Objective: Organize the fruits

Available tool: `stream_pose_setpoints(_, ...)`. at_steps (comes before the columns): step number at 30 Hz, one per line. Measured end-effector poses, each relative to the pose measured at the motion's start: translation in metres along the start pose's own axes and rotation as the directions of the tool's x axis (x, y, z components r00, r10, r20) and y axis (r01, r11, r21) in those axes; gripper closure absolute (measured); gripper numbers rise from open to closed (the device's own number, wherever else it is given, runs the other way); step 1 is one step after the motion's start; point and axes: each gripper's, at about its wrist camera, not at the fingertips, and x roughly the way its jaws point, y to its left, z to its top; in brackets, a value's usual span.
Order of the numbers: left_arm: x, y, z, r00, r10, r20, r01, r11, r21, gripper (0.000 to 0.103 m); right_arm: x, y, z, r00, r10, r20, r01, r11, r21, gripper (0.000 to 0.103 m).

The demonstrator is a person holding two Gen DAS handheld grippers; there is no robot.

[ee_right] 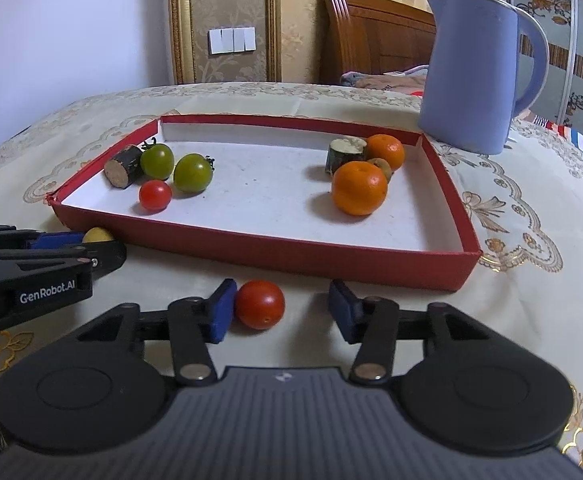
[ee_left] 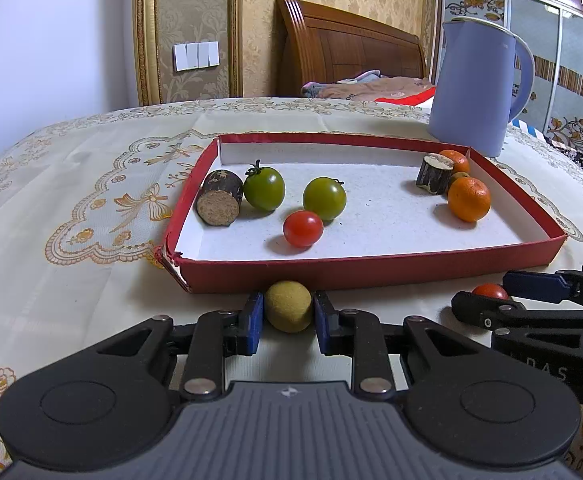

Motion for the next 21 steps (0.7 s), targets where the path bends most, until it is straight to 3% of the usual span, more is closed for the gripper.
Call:
stream_pose_setpoints(5, 0.0003, 0.0006, 0.0002, 1.0, 0.0, 0.0, 0.0, 1.0, -0.001, 0.078, -0.0008, -0.0003, -0.0001, 1.0, -0.001, 0.008, 0.001, 1.0, 0.002, 0.074)
stream_pose_setpoints(21, 0.0003, 0.0, 0.0003, 1.0, 0.001, 0.0, -0.001, 1.0, 0.002, 0.077, -0.0011, -0.0019, -0.0004, 1.0, 0.004, 0.012, -0.004, 1.0, 0.01, 0.074)
